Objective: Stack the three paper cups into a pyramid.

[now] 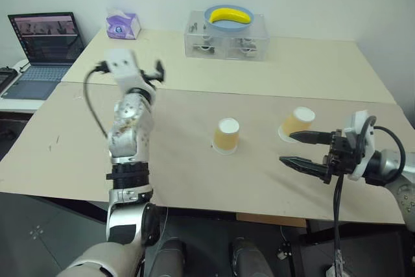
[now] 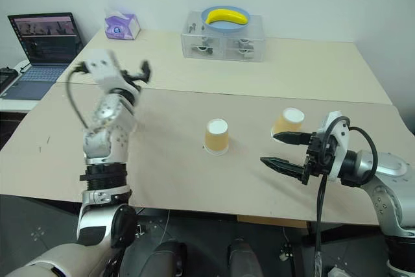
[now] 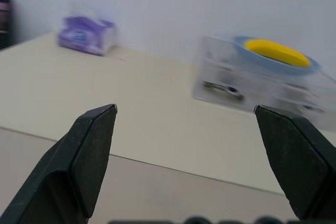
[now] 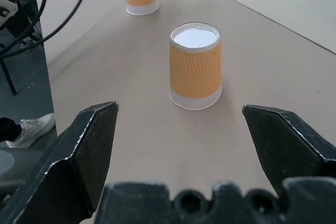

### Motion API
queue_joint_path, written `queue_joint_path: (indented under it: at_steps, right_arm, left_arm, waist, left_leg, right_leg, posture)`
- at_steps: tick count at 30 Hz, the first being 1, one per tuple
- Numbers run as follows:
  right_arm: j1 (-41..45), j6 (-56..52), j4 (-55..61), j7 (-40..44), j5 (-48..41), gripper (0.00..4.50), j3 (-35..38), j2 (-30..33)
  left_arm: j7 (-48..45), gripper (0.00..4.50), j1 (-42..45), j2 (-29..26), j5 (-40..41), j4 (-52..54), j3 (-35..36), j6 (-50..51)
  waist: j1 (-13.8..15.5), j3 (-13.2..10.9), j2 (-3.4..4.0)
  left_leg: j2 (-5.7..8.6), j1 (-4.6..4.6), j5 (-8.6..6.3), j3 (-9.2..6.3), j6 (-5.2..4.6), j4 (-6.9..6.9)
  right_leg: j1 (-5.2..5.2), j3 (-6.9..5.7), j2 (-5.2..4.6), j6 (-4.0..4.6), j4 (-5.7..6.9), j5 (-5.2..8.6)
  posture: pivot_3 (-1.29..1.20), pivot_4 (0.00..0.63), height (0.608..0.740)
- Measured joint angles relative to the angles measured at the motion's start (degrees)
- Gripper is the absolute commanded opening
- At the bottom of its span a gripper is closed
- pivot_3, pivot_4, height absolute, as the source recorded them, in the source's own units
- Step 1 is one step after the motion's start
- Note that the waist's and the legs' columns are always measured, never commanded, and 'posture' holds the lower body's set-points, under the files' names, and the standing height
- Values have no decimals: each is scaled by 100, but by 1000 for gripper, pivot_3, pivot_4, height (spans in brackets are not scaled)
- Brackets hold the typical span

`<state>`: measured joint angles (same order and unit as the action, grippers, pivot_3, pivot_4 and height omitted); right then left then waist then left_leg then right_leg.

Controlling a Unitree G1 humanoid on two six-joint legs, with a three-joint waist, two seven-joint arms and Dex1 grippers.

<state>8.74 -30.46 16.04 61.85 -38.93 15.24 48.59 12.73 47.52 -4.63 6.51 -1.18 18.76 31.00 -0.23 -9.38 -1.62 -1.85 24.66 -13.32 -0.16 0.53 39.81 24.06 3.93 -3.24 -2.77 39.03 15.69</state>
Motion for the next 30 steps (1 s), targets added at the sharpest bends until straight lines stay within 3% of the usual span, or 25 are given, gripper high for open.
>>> queue_joint_path:
  at_steps: [9, 16, 30]
  right_arm:
    - [141, 44, -85, 1, 57, 4500, -148, -144]
    - [142, 46, -86, -15, 61, 4500, -148, -189]
    - [119, 46, -83, -54, 61, 4500, -142, -188]
  left_arm:
    - [1022, 4473, 336, 55, -188, 315, 145, 947]
    - [1310, 4473, 209, 194, -194, 337, 246, 1677]
    - [1369, 4473, -499, 293, -415, 370, 76, 1757]
  waist:
    - [91, 0, 0]
    - [87, 0, 0]
    - [88, -1, -1]
  left_leg:
    - [5, 0, 0, 2, 1, 2]
    - [5, -1, 0, 3, 1, 2]
    - [5, 1, 0, 3, 1, 2]
  right_leg:
    - [0, 0, -5, -3, 0, -2]
    - [0, 0, -5, -3, 1, -2]
    - [1, 0, -6, -3, 2, -1]
  posture:
    - [0, 150, 694]
    - [0, 150, 694]
    - [0, 150, 694]
